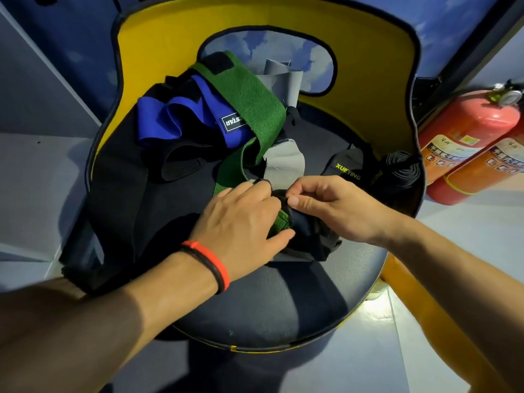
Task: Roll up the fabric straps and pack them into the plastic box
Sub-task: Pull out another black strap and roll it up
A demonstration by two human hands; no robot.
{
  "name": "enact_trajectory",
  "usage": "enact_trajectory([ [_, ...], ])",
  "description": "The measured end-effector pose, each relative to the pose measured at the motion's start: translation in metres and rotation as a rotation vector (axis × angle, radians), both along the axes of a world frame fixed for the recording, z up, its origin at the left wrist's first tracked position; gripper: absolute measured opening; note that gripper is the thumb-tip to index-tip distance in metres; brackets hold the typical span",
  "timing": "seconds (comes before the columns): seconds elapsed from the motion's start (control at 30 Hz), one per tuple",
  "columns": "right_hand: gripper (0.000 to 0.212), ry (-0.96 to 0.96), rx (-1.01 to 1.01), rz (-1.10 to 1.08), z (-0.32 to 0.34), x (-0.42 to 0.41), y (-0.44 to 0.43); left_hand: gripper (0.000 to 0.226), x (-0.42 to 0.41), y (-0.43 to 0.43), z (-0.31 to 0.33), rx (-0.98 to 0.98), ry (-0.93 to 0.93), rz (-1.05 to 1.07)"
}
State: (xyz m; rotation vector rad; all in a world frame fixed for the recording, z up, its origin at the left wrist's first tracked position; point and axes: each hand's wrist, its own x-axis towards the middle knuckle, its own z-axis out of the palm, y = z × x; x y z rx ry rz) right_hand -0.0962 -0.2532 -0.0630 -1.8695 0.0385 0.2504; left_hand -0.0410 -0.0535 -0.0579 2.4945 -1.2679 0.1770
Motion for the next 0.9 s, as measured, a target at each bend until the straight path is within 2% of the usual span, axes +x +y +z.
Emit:
enact_trajectory([
  [0.13, 0.020, -0.068, -0.080, -0.005, 0.000, 0.003, 0.003, 0.031, -0.001, -0.002, 0.000, 0.036, -0.003, 0.009],
  [0.27, 0.023, -0.058, -0.098, -0.041, 0.001, 0.005, -0.004, 0.053, 0.013, 0.007, 0.004, 0.072, 0.154, 0.050],
  [0.3, 0.023, -0.057, -0.100, -0.046, 0.001, 0.004, -0.005, 0.052, 0.016, 0.009, 0.004, 0.060, 0.180, 0.071],
  [0.47, 0.031, -0.024, -0.218, -0.020, -0.002, 0.000, 0.003, 0.030, 0.022, 0.009, -0.004, -0.023, 0.301, 0.089],
  [0.57, 0.046, -0.008, -0.290, 0.047, -0.001, 0.001, 0.005, 0.016, 0.017, 0.006, -0.006, -0.014, 0.182, 0.015],
  [0.67, 0.047, -0.060, -0.455, 0.023, 0.000, 0.004, -0.002, 0.010, 0.016, 0.008, -0.002, -0.010, 0.060, -0.061],
  [0.8, 0.048, -0.131, -0.591, -0.026, -0.001, 0.005, -0.010, 0.005, 0.024, 0.014, 0.017, 0.040, 0.018, -0.264],
  [0.9, 0.048, -0.135, -0.609, -0.001, 0.000, 0.007, -0.010, 0.003, 0.032, 0.022, 0.029, 0.111, 0.080, -0.371],
])
